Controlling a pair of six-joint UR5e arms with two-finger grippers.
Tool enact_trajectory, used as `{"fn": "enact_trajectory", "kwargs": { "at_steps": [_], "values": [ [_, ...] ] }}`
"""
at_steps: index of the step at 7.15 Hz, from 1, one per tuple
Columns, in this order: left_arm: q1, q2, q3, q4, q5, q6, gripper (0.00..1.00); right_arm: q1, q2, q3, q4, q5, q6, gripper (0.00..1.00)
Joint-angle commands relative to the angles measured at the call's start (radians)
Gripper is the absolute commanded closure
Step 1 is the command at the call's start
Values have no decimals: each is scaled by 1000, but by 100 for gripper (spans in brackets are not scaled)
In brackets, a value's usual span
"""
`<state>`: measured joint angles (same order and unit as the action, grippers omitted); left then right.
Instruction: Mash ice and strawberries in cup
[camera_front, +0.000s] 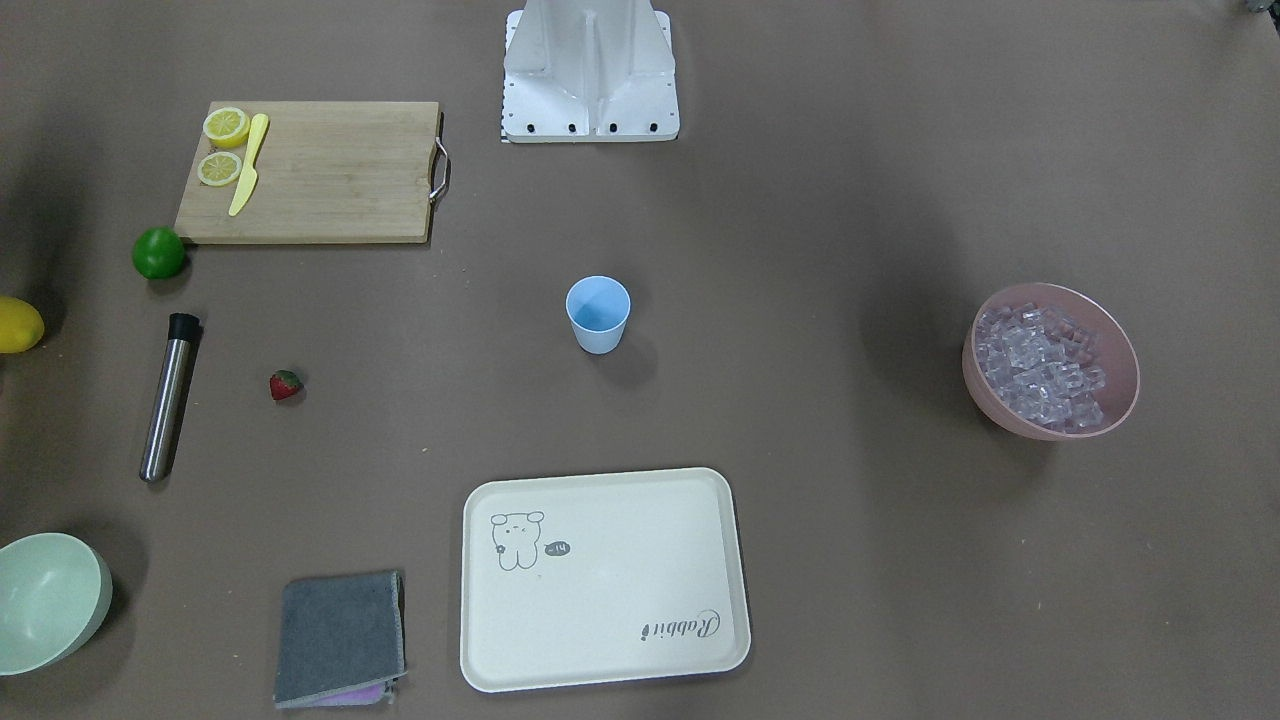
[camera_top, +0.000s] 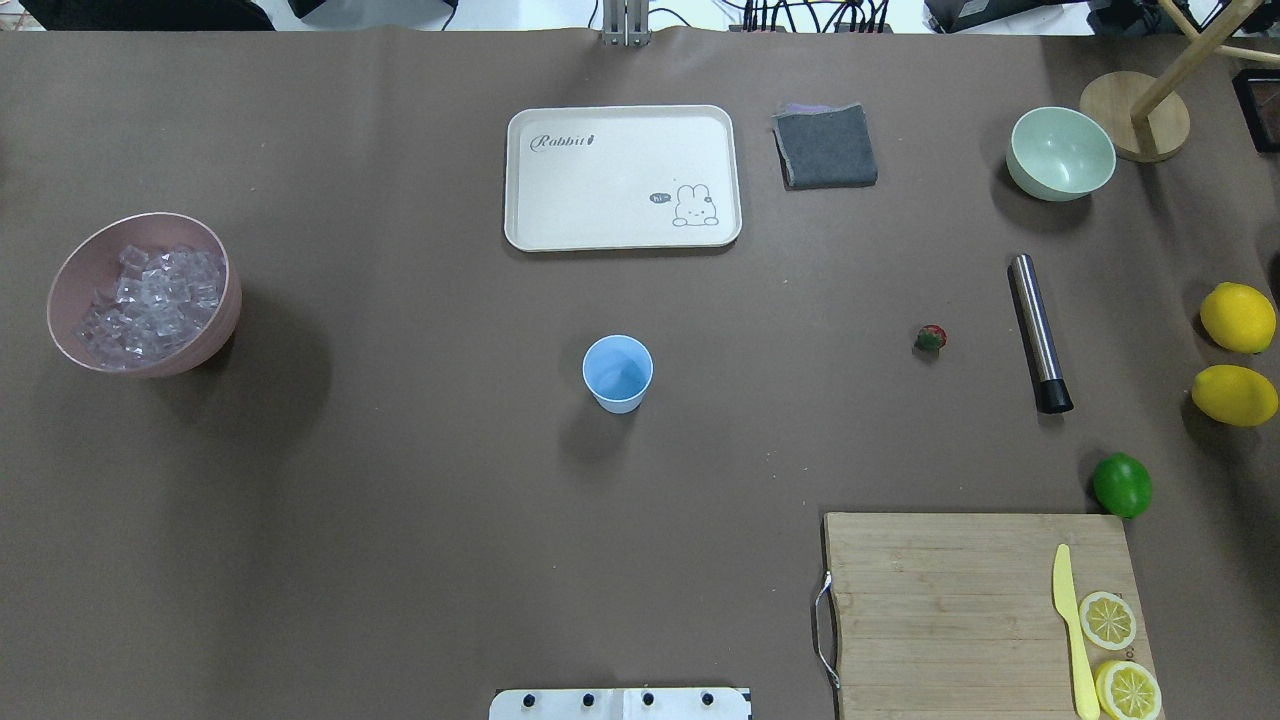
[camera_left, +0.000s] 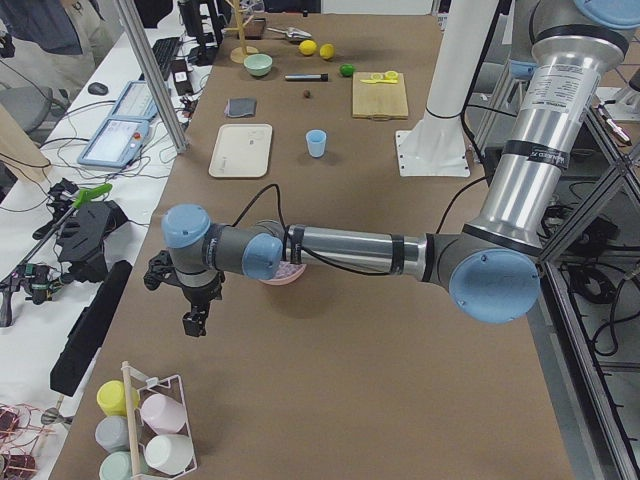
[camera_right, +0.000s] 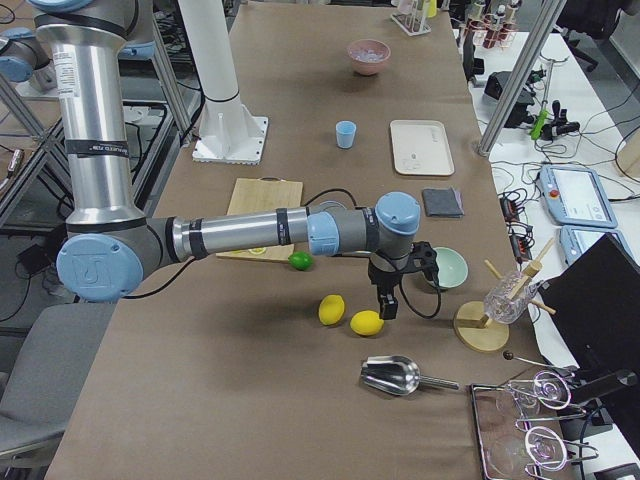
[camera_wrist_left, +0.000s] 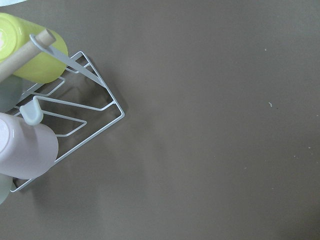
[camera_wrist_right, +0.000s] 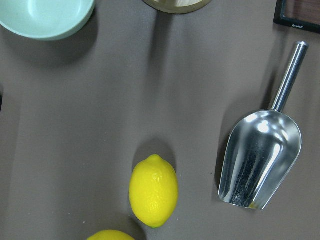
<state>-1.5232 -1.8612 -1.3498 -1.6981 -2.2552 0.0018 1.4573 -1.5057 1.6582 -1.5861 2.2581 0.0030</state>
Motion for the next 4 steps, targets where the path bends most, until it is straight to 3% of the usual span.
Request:
{"fn": "enact_trajectory", "kwargs": {
  "at_steps": [1,4],
  "values": [
    [0,-4,-8,2,-1,7,2,2,1,0,0,0,2,0],
    [11,8,-86,-2,-3,9,2,0,1,9,-2,1,11,0]
  ]
}}
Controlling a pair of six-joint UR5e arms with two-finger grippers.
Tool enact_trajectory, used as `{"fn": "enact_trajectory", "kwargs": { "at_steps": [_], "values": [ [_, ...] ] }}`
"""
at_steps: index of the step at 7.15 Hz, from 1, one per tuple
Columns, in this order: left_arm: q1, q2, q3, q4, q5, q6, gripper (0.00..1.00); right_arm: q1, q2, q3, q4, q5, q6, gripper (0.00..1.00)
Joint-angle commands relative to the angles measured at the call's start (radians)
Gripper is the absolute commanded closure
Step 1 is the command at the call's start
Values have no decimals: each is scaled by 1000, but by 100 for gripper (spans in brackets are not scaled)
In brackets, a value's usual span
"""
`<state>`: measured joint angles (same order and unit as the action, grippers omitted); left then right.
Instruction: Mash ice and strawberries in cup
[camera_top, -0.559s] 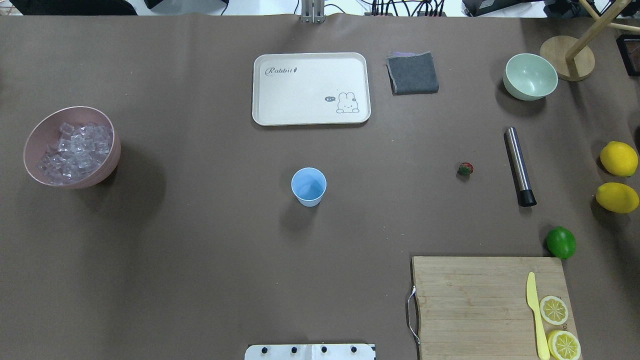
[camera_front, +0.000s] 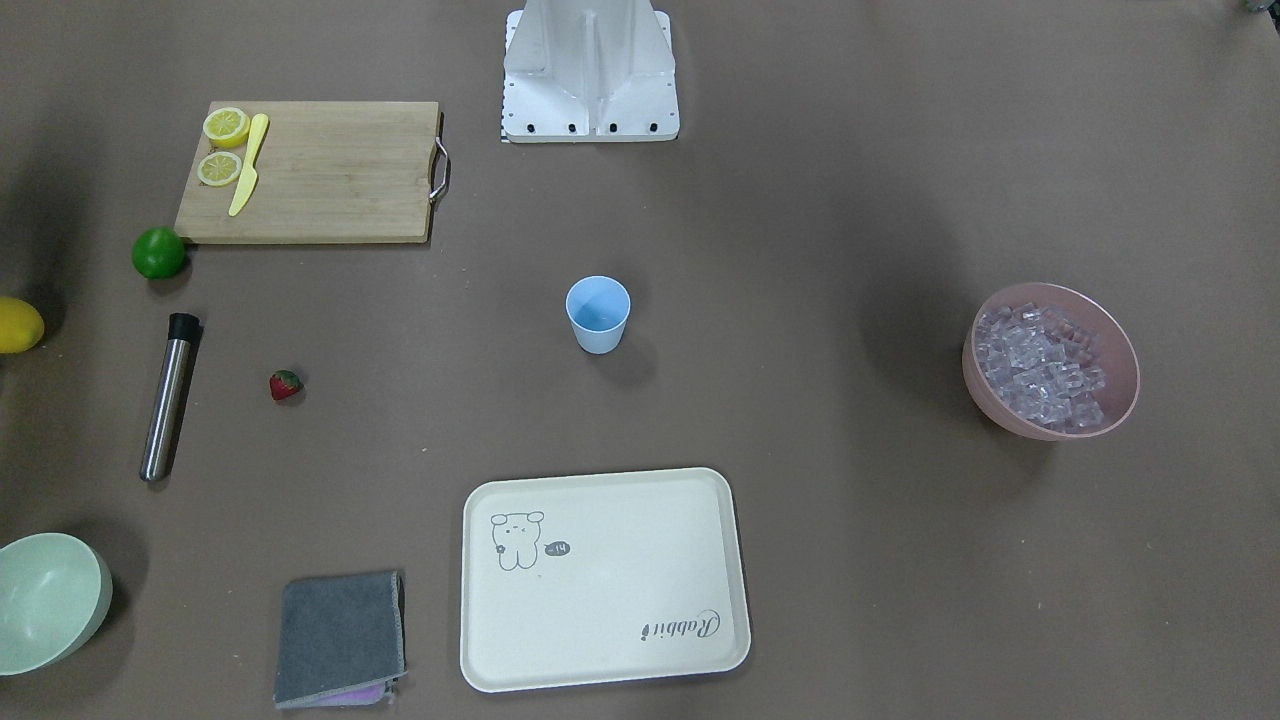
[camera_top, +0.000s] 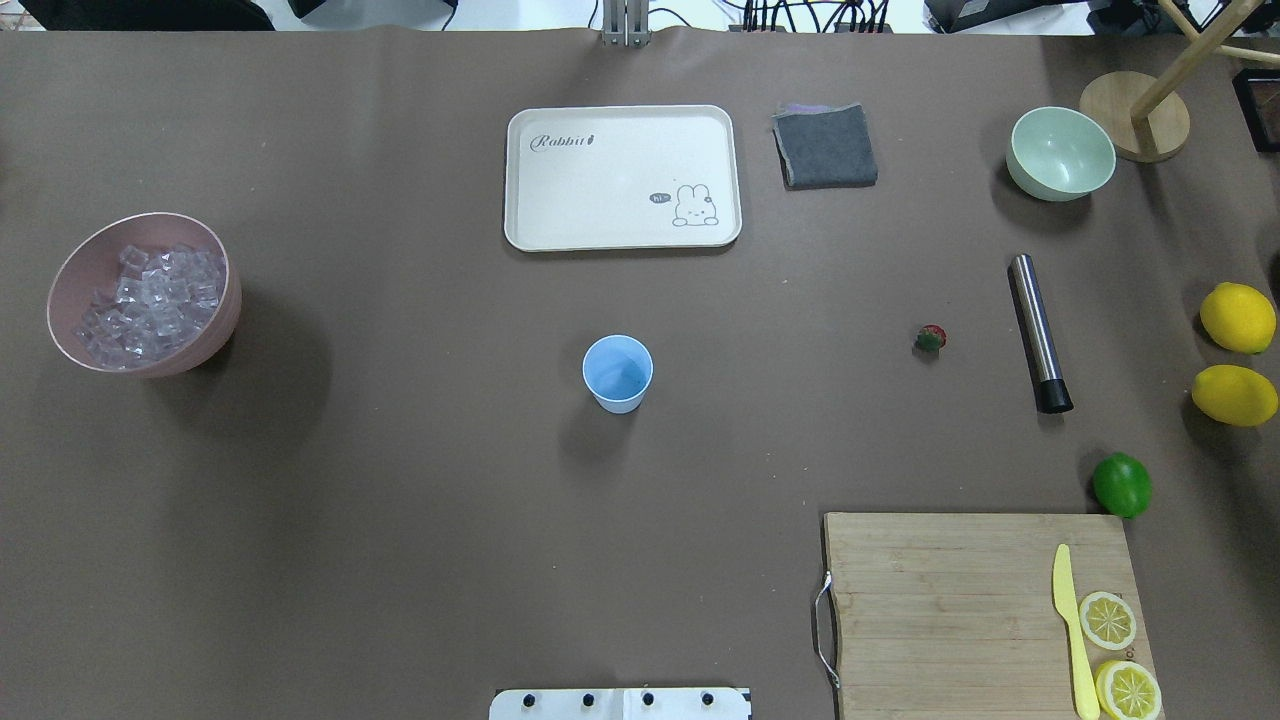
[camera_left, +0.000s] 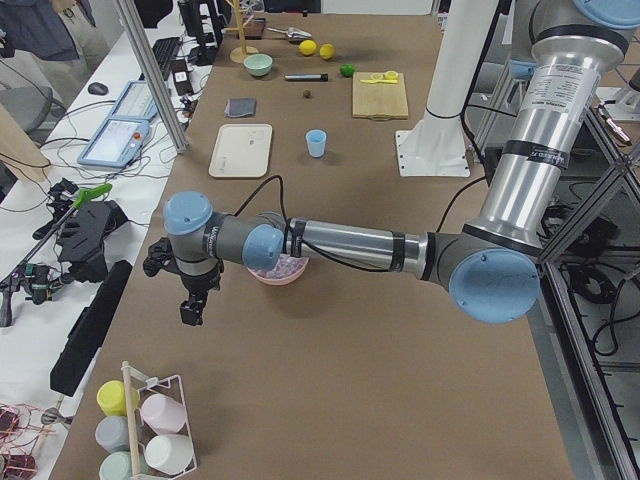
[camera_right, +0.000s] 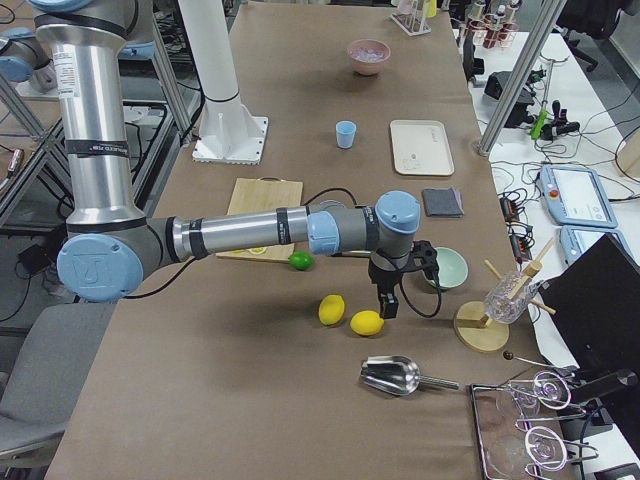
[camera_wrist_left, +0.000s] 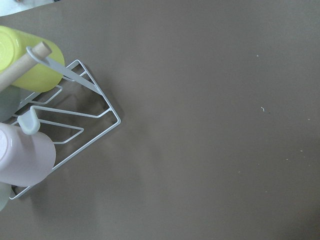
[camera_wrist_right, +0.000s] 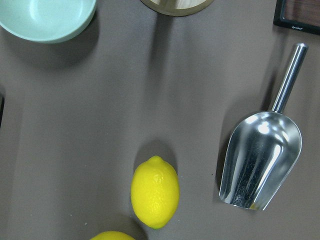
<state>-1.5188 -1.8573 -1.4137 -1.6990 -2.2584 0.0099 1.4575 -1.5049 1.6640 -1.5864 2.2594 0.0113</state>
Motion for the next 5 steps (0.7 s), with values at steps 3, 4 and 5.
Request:
{"fn": "enact_trajectory", "kwargs": {
  "at_steps": [3,4,5],
  "values": [
    [51,-3,-21,9,6,1,2,-2,5,0,-1,-1,2,0],
    [52,7,-25,6,3,1,2,0,5,0,-1,-1,2,0],
    [51,20,-28,-1,0,1,2,0,8,0,-1,-1,2,0]
  ]
}}
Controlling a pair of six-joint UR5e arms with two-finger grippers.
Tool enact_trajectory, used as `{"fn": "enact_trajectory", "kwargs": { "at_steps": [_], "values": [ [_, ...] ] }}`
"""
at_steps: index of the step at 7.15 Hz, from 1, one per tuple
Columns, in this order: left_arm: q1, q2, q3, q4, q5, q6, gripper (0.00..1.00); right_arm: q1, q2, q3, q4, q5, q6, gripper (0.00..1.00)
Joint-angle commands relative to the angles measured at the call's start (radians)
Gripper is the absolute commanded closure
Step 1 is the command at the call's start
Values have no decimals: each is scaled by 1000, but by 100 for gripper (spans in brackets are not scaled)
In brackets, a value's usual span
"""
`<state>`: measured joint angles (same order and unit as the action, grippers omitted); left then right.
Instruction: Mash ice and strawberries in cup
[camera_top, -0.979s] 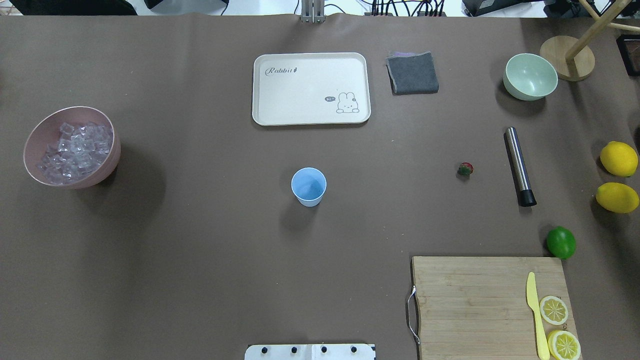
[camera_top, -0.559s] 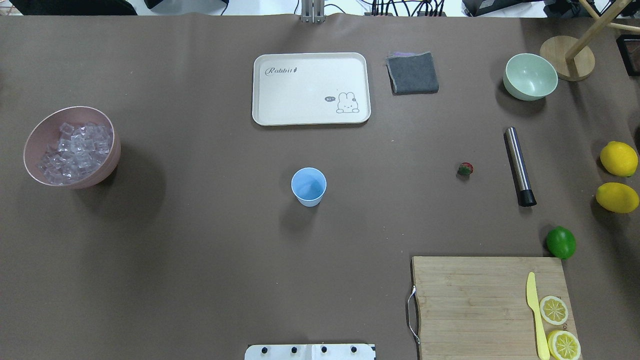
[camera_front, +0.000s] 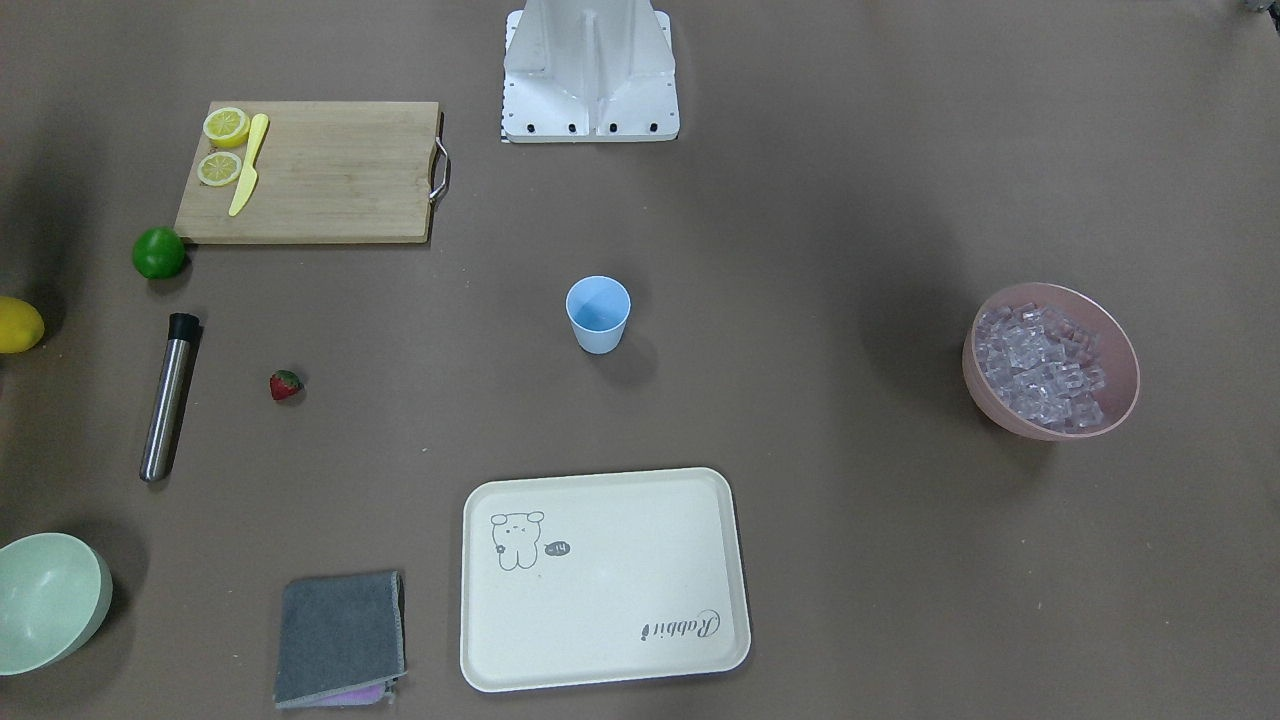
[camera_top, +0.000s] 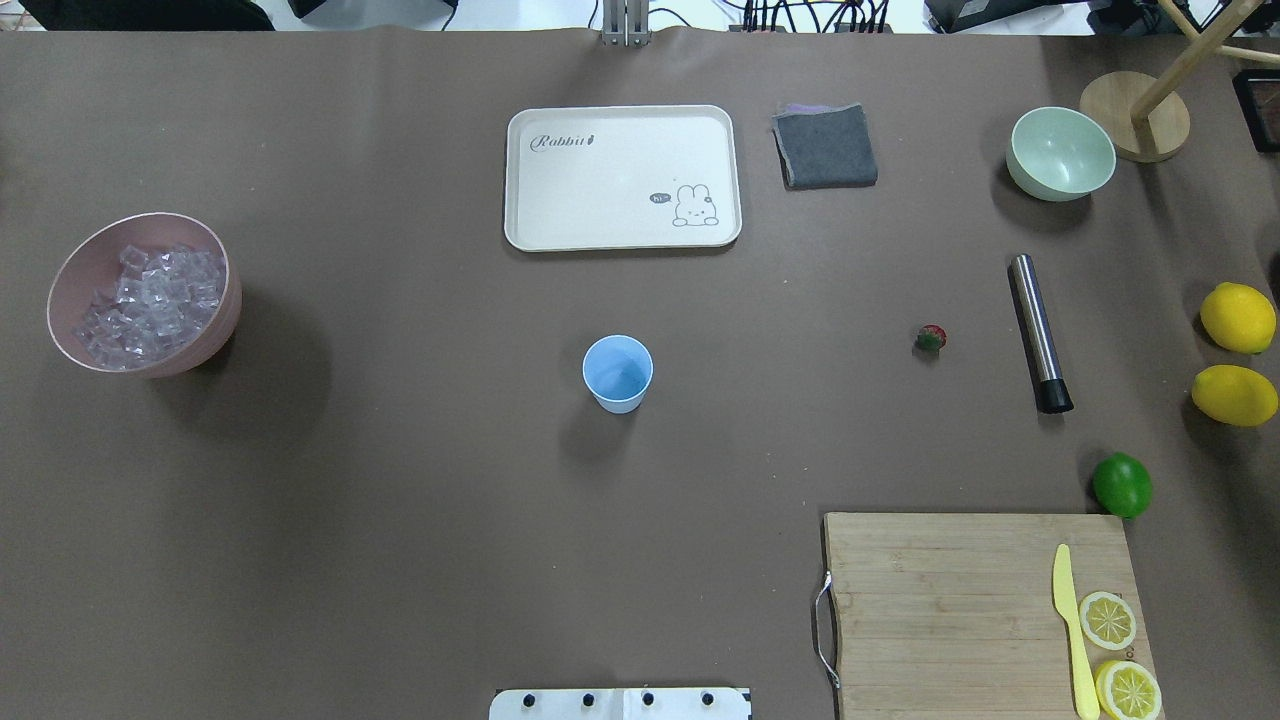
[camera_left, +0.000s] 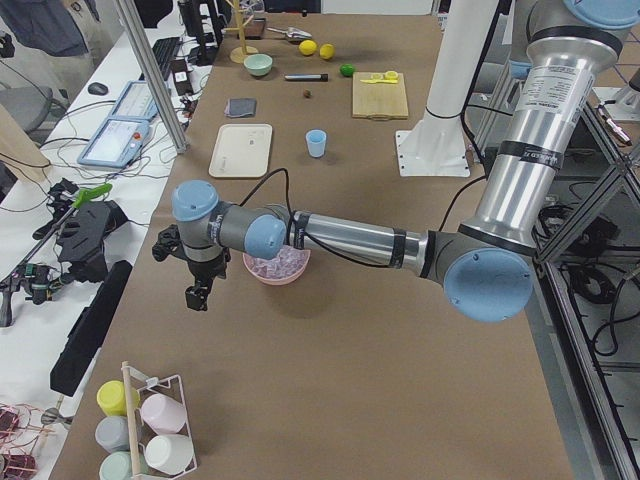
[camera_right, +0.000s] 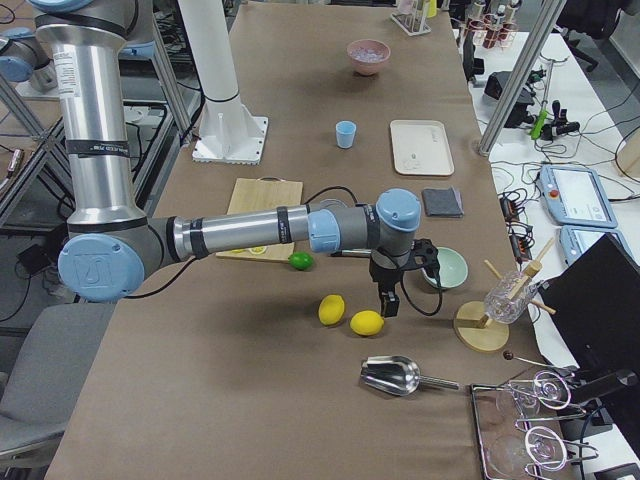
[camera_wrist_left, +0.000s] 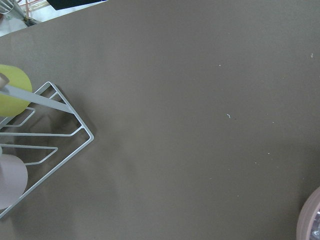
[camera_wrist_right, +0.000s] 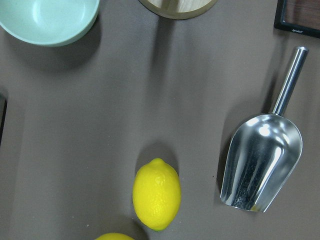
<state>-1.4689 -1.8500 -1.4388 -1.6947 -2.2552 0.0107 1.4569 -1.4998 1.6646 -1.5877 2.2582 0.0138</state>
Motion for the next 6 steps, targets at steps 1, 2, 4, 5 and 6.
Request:
{"fn": "enact_trajectory", "kwargs": {
  "at_steps": [1,2,4,5,6],
  "values": [
    [1,15,1,3,-1,0,2,0,6,0,-2,-2,0,0],
    [-7,17,0,-2,-3,0,2,-1,7,0,-2,-2,0,0],
    [-7,15,-2,6,0,-1,2,0,9,3,-2,-3,2,0],
    [-7,17,0,4,3,0,2,-1,10,1,-2,-3,2,0],
    [-7,17,4,3,5,-1,2,-1,10,3,-2,-2,2,0]
  ]
}}
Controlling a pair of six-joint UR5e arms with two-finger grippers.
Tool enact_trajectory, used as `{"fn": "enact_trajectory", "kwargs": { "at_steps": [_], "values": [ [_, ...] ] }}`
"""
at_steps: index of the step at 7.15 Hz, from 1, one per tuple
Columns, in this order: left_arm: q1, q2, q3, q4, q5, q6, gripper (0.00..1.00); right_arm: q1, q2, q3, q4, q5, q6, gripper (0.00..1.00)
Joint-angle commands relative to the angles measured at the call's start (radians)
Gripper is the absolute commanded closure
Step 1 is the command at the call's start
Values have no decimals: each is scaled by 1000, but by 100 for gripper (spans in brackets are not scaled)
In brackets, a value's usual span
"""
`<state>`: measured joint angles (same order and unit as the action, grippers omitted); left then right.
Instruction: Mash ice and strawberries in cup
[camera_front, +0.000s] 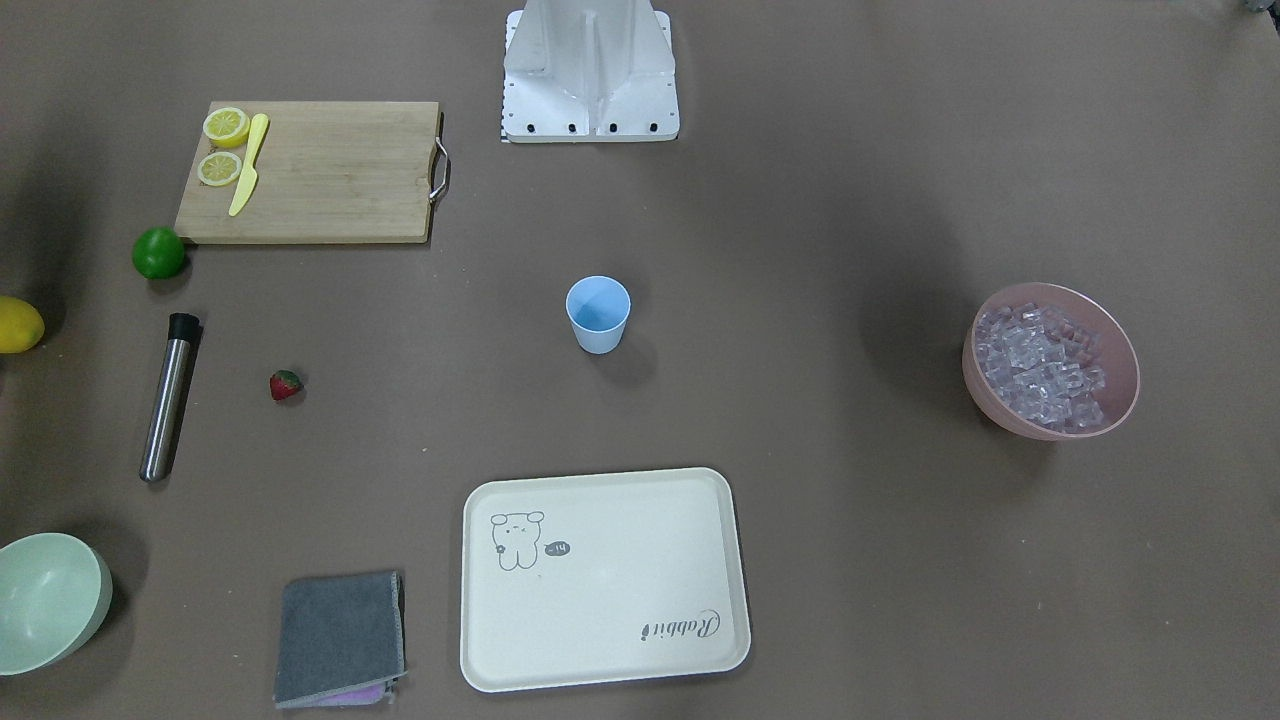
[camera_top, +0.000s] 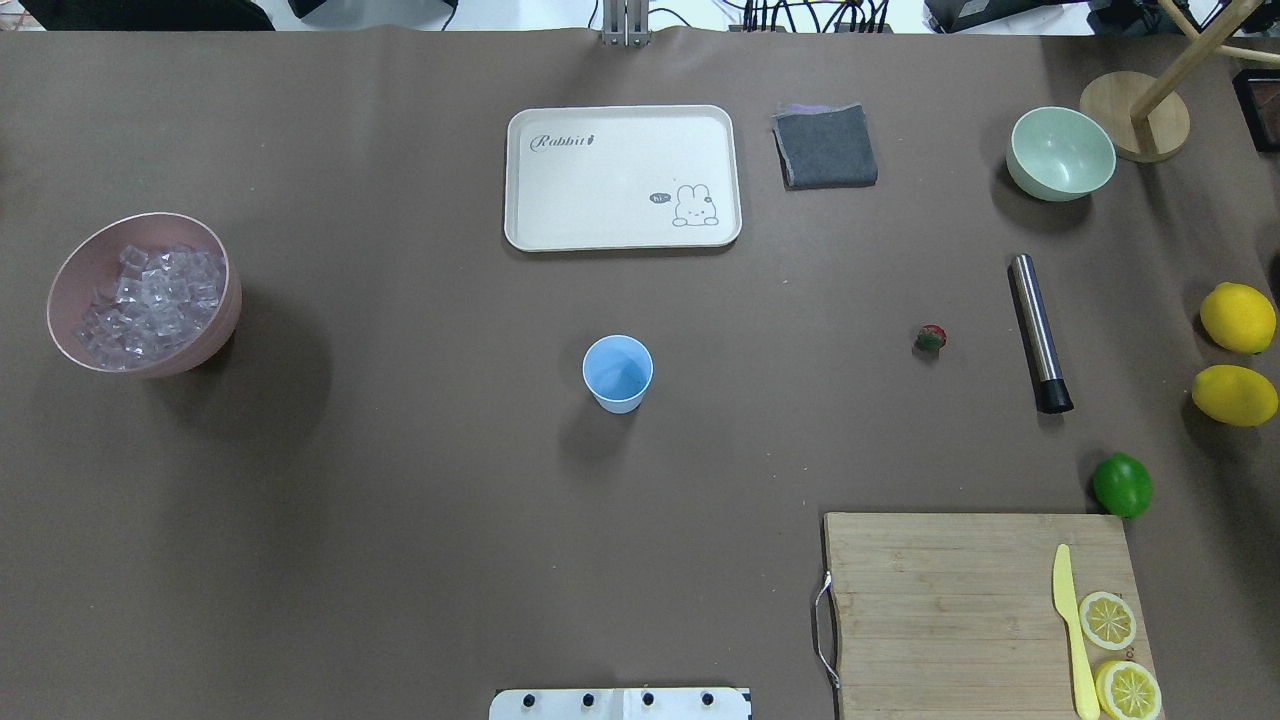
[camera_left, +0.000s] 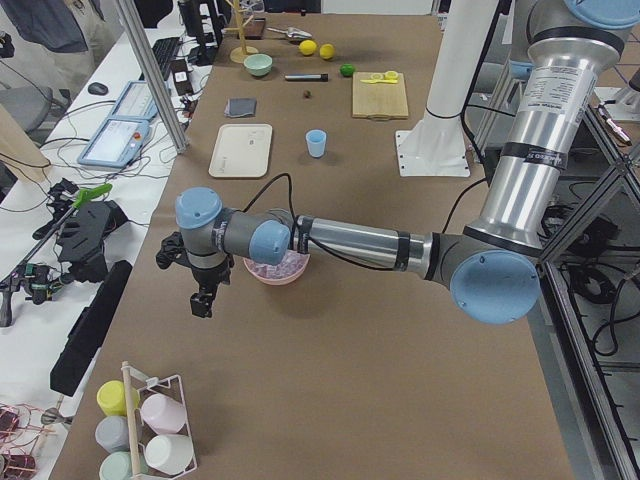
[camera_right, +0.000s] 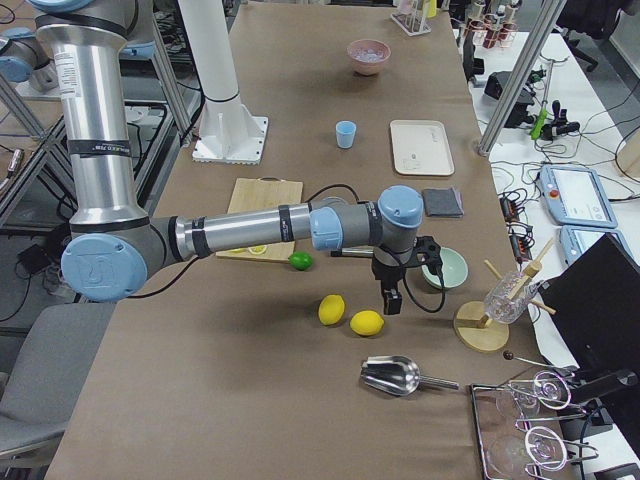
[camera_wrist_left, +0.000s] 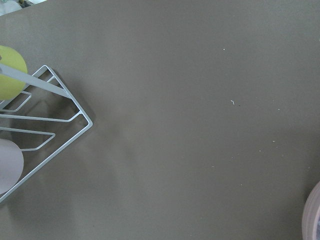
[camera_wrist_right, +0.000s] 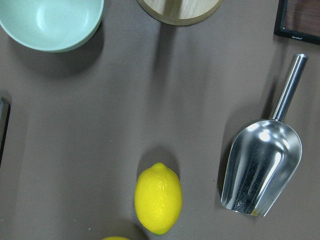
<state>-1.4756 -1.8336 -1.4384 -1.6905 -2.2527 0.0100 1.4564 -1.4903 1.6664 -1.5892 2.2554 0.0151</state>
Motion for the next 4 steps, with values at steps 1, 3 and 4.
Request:
{"fn": "enact_trajectory", "kwargs": {
  "at_steps": [1,3,4],
  "values": [
    [0,-1,0,-3,1,-8,2,-1,2,0,0,0,0,0],
    [0,-3,-14,-5,-5,-8,2,-1,1,1,-2,0,0,0],
    [4,-4,-31,2,-7,-11,2,1,-2,9,-3,0,0,0]
  ]
}}
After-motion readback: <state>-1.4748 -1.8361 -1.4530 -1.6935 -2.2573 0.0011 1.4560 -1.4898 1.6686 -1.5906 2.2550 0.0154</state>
